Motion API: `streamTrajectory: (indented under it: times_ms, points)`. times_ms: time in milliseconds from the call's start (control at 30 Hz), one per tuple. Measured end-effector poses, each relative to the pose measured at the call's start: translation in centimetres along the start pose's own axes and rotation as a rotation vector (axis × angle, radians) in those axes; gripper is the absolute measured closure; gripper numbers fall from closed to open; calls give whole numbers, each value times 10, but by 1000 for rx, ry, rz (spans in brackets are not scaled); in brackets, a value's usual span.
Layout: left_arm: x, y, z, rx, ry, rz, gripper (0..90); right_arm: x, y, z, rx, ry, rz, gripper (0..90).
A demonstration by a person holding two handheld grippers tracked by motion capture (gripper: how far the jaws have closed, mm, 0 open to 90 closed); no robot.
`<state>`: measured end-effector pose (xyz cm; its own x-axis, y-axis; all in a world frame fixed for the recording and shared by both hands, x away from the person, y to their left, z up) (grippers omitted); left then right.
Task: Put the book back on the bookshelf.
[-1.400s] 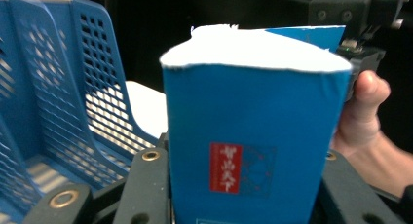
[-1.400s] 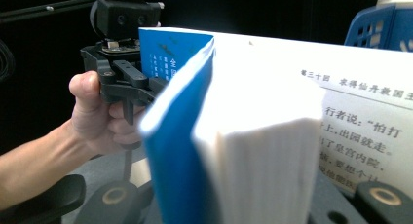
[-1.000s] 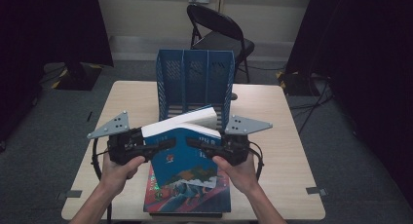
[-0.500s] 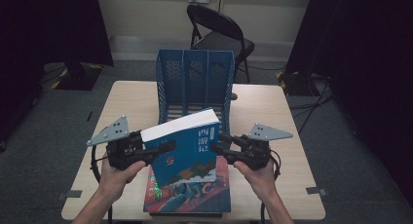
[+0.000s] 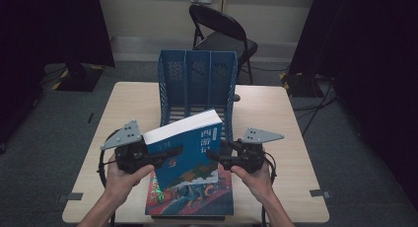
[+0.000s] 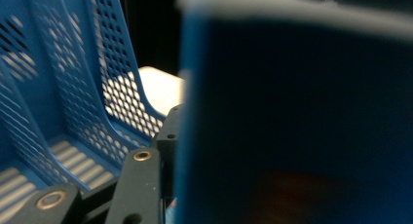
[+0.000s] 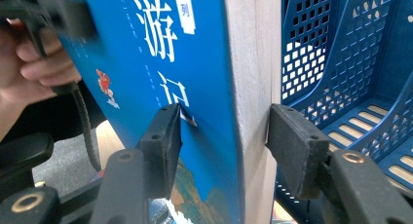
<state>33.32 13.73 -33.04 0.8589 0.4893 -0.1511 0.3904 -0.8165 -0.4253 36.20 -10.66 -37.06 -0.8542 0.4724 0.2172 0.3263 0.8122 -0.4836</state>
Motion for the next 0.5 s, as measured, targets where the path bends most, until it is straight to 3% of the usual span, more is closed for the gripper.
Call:
streamTrajectory:
  times_ms: [200,233,333,367,500]
  points:
    - [2,4,1,-13,-1,-1,529,0,-1,2,-3,-3,-3,486]
    - [2,6,1,-30,5,-5,512,0,-1,1,-3,-6,1,485]
    - [1,7,4,-17,8,-4,446,0,-1,1,1,-4,4,486]
    - [1,7,5,-12,18,-12,466,0,-1,1,3,-5,6,486]
    - [2,7,4,-22,-3,-44,491,0,-1,1,7,-4,10,487]
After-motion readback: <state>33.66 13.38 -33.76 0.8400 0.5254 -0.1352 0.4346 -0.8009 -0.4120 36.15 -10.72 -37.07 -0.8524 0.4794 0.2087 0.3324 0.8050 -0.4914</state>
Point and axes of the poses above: each handheld gripper's, and its own axes: y roughly forward along the jaws, z roughly out of its underside, x roughly to its left, the point moved 4 cm from there along y, roughly forward along the jaws, and after that the axes turned 12 degrees about x, right-handed, at the moved point
